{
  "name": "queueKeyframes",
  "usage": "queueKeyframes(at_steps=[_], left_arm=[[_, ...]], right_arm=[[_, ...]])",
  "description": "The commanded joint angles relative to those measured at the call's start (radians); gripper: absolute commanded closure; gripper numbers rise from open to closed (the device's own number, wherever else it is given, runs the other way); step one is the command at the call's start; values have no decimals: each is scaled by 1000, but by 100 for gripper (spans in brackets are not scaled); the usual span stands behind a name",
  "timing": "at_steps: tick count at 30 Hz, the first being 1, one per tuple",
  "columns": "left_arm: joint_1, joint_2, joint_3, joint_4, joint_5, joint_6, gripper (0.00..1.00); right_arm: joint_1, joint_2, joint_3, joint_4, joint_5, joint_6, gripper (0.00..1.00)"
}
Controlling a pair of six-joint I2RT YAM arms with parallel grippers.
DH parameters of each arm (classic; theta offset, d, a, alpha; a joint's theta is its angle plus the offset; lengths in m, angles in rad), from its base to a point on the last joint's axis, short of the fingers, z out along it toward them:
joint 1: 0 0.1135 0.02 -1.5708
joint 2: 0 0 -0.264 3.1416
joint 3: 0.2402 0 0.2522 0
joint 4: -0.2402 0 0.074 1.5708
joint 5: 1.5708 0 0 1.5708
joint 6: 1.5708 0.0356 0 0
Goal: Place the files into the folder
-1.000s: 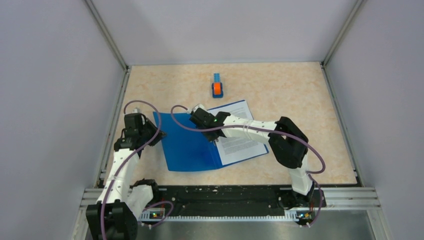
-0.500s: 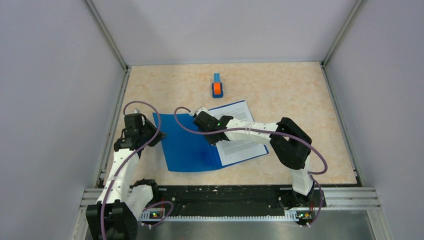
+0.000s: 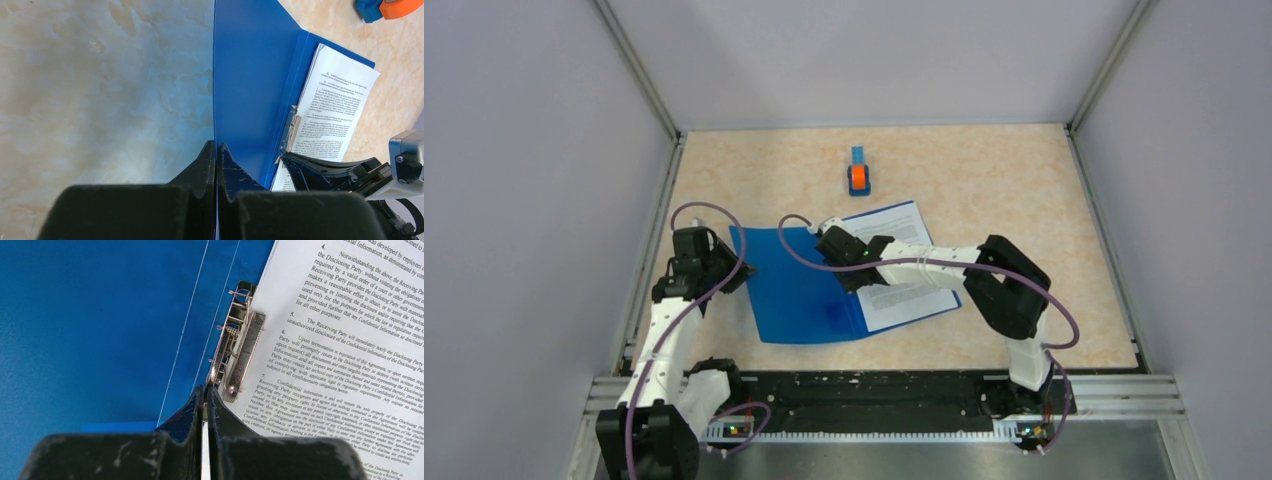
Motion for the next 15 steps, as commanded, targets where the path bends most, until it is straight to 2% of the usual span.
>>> queueKeyframes(at_steps=[1,15], left_arm=[[5,-25,4,42,-71,9,100],[4,-23,-7,50,-42,10,100]], right_arm=[[-12,44,-77,-95,-76,14,100],[-35,86,-115,-30,-155,33,100]])
